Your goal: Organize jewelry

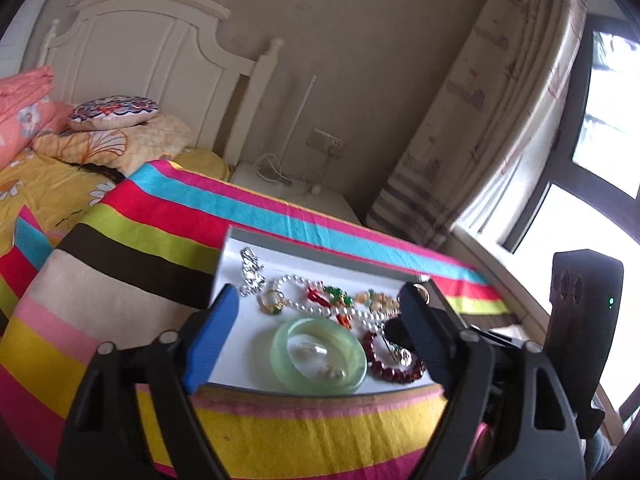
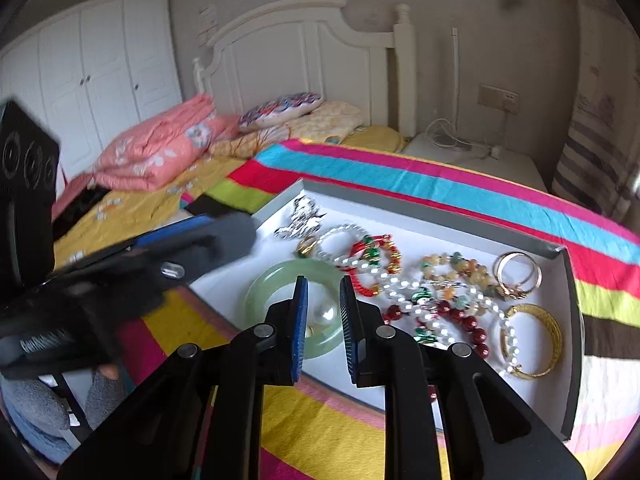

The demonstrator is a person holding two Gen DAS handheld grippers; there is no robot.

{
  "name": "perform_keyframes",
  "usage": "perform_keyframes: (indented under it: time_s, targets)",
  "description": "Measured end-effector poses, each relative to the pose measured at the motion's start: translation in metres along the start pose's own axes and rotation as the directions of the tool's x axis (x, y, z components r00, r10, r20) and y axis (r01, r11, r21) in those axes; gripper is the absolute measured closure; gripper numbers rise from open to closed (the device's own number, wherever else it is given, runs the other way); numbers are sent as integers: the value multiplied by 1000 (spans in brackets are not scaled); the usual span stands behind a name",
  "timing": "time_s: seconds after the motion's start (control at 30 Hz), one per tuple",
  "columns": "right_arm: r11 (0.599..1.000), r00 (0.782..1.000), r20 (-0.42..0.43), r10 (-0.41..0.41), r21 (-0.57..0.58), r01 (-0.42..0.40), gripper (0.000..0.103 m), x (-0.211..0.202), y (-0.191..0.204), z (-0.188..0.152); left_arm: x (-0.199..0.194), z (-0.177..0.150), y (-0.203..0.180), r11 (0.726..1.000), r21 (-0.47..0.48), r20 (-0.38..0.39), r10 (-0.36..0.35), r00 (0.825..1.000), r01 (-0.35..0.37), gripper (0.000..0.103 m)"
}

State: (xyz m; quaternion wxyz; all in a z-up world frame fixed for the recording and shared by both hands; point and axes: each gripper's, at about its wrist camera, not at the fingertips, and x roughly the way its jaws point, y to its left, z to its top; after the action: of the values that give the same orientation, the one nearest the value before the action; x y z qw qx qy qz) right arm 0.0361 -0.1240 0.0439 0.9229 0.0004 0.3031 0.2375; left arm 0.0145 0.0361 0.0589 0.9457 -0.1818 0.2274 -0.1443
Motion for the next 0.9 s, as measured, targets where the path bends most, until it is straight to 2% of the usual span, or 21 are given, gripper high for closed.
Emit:
perform_keyframes:
  time_s: [0.1, 0.13, 0.17, 0.23, 0.3, 0.4, 0.5, 0.6, 0.73, 0.83, 0.9]
  targets:
    - [996, 998, 64, -8, 85, 3, 84, -20, -17, 3, -13, 4, 6, 999, -36, 75, 34, 997, -32, 11]
    - [994, 996, 84, -12, 108, 2, 79, -27, -22, 4, -19, 5, 8, 998, -48, 108, 48, 993, -43, 3]
    - [991, 994, 107, -14, 131, -1, 74, -35, -28, 5, -22, 6, 9, 997, -57, 126, 61, 990, -54, 2]
    - [985, 988, 152, -12, 169, -15, 42, -53, -38, 5, -28, 8, 8, 994, -63, 159, 100, 982, -91, 3]
    - [983, 983, 181, -11, 183, -23, 36, -70, -45, 5, -31, 11, 3, 990, -44, 167, 139, 976, -133, 2]
    - [982, 984, 175, -41, 189, 7, 30, -82, -51, 3, -30, 16, -10, 976, 9, 119, 215, 969, -218, 2]
    - [969, 972, 194, -132, 231, 86, 16, -98, -58, -5, -31, 18, -31, 967, 69, 116, 236, 965, -245, 2]
    - [930, 946, 204, -250, 324, 176, 16, -106, -61, -18, -23, 14, -50, 956, 145, 59, 249, 967, -255, 2]
    - [896, 936, 138, -325, 362, 258, 16, -100, -56, -33, -9, -5, -61, 916, 231, 28, 330, 943, -328, 2]
    - [886, 923, 77, -376, 322, 334, 16, -90, -47, -41, -12, -13, -56, 934, 217, -6, 291, 957, -283, 2]
    - [891, 924, 71, -376, 300, 340, 16, -84, -42, -44, -15, -14, -53, 937, 204, 5, 288, 958, -283, 2]
